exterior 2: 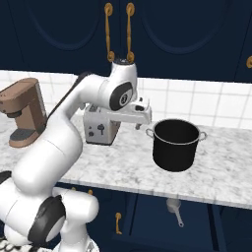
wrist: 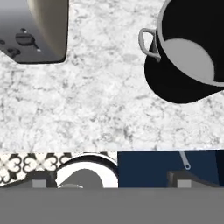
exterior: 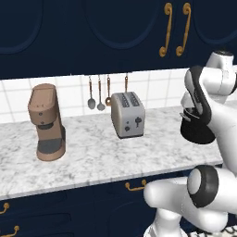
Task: Pick the measuring cup from the drawer and place it on the counter.
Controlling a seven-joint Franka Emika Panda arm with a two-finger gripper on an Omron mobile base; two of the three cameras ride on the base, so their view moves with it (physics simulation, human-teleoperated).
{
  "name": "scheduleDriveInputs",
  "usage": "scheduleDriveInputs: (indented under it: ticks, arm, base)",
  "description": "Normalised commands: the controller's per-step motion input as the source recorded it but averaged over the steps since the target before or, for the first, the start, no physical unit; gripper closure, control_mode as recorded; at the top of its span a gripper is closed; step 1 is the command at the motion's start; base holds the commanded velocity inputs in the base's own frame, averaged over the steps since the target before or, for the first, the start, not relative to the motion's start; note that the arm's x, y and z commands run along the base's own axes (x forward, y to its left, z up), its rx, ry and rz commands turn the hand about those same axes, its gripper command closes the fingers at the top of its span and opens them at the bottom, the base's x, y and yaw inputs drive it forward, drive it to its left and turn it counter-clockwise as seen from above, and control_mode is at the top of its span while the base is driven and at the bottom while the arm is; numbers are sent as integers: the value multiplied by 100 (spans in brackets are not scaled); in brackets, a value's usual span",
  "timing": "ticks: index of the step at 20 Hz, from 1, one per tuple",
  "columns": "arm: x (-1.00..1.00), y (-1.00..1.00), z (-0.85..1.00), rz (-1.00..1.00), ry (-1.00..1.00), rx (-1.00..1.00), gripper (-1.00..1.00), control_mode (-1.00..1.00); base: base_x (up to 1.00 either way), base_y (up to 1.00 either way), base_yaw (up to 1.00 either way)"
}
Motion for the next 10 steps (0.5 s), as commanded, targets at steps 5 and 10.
scheduleDriveInputs:
  ticks: [5,10]
  arm:
    - [-1,-100,-57,-3,6,-8,-100,-100]
    - [-47,-100,-97,0,1,-9,-100,-100]
  base:
    - [0,0,0]
    - [0,0,0]
